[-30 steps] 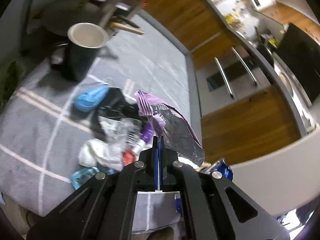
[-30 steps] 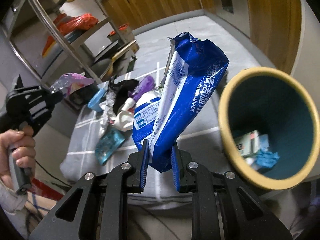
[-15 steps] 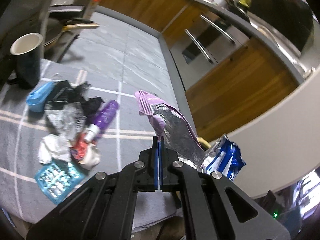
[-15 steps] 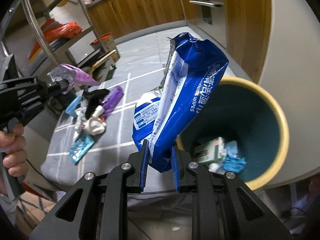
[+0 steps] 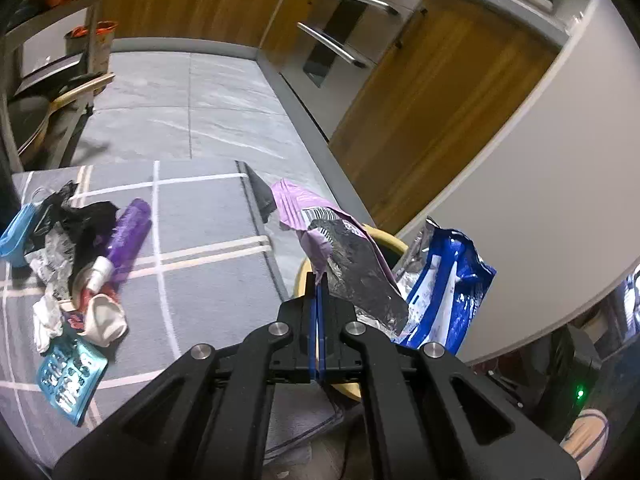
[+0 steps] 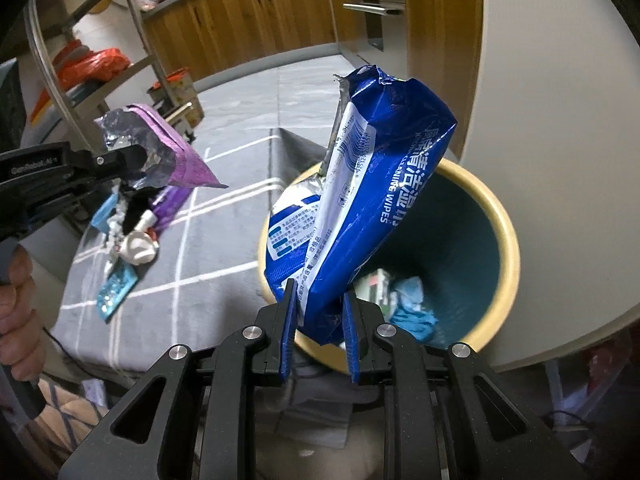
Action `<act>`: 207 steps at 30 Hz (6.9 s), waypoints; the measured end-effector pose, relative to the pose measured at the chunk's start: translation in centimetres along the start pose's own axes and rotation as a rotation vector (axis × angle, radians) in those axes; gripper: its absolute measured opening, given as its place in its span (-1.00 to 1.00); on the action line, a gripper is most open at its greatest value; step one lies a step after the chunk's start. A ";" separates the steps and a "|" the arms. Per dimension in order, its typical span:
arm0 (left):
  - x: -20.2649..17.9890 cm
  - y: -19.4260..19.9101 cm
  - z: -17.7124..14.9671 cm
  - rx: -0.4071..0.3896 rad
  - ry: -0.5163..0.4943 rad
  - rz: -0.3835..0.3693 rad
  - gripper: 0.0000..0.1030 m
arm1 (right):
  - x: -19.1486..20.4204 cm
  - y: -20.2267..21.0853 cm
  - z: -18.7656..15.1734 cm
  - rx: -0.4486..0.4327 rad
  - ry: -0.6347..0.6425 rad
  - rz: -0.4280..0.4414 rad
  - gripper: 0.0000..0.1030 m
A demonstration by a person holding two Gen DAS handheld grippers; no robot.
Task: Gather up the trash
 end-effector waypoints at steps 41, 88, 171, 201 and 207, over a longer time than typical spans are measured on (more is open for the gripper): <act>-4.2 -8.6 -3.5 0.261 -0.087 -0.053 -0.22 | -4.4 -2.2 -2.4 0.099 -0.135 -0.023 -0.45; 10.5 6.0 4.7 0.057 0.047 0.187 0.84 | 5.1 -1.6 4.7 0.014 0.022 0.119 0.72; 20.3 7.3 7.5 0.088 0.338 0.233 -0.95 | 22.2 -15.3 6.7 0.237 0.053 0.454 -0.78; 13.3 6.3 7.0 0.107 0.239 0.094 -0.95 | 15.0 -11.4 2.9 0.240 0.011 0.330 -0.72; 13.1 6.4 7.0 0.105 0.235 0.087 -0.95 | 14.9 -10.6 3.1 0.204 -0.078 0.363 -0.37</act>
Point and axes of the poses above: each gripper's, at about its wrist camera, not at the fingertips, and y roughly against the way its jaws point, x to its left, z to its top, the point moved 3 cm from there along -y, roughly the way its jaws point, and after that the axes turned 11 degrees about y, right-handed, at the moved point
